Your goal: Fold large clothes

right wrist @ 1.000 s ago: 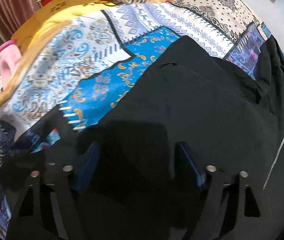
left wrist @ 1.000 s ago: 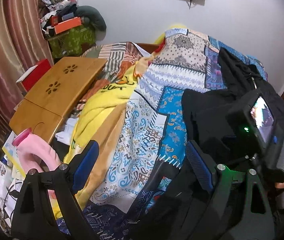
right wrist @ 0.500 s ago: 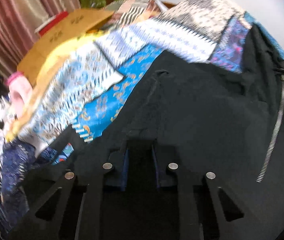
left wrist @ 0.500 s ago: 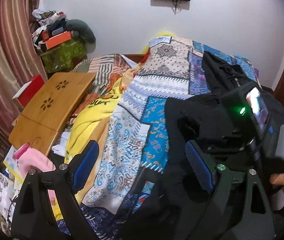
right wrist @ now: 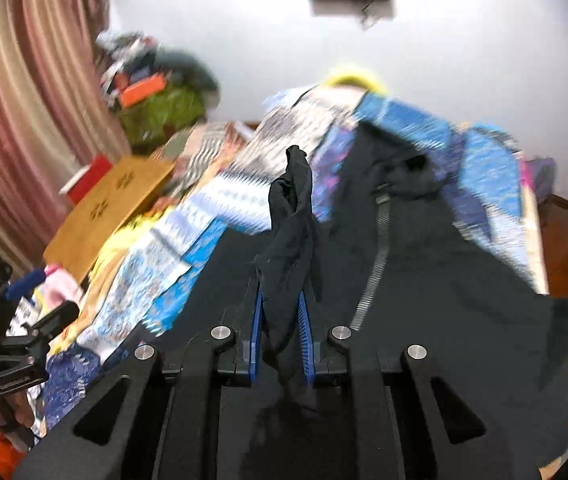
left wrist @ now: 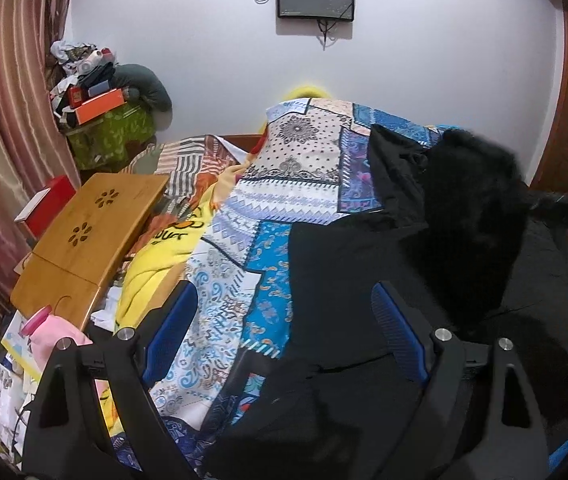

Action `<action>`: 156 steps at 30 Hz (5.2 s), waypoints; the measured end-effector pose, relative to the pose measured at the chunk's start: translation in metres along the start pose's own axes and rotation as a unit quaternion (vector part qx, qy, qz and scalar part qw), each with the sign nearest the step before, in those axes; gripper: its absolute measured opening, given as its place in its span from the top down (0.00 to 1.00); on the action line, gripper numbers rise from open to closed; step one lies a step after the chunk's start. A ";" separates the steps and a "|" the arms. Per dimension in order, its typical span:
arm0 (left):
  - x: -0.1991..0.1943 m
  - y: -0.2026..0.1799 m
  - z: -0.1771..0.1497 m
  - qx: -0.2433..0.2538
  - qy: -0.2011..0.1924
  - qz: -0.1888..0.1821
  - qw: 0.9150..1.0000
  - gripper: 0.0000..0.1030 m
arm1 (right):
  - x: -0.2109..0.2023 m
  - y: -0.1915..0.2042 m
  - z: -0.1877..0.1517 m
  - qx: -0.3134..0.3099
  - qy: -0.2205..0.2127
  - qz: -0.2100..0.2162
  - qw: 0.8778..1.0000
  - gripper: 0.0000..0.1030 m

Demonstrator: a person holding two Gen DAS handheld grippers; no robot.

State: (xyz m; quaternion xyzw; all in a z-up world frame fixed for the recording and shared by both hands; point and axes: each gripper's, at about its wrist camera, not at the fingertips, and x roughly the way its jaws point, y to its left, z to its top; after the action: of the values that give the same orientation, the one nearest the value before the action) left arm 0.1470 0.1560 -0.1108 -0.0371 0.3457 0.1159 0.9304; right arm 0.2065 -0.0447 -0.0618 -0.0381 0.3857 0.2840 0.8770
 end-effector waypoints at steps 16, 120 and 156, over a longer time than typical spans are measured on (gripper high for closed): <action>0.009 -0.067 -0.007 0.044 0.031 -0.018 0.998 0.14 | -0.026 -0.125 -0.076 0.153 0.040 -0.047 0.986 0.88; 0.001 -0.118 0.003 0.036 0.023 -0.120 0.992 0.13 | 0.021 -0.068 -0.083 0.127 0.172 -0.026 0.977 0.87; 0.047 -0.172 0.000 0.069 0.069 -0.133 0.986 0.12 | -0.031 -0.231 -0.097 0.377 0.061 -0.014 0.924 0.44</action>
State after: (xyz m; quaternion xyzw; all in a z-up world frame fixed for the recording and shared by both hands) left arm 0.2229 -0.0016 -0.1431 -0.0261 0.4080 -0.0356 0.9119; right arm 0.2485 -0.2803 -0.1432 0.2729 0.5162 0.1023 0.8053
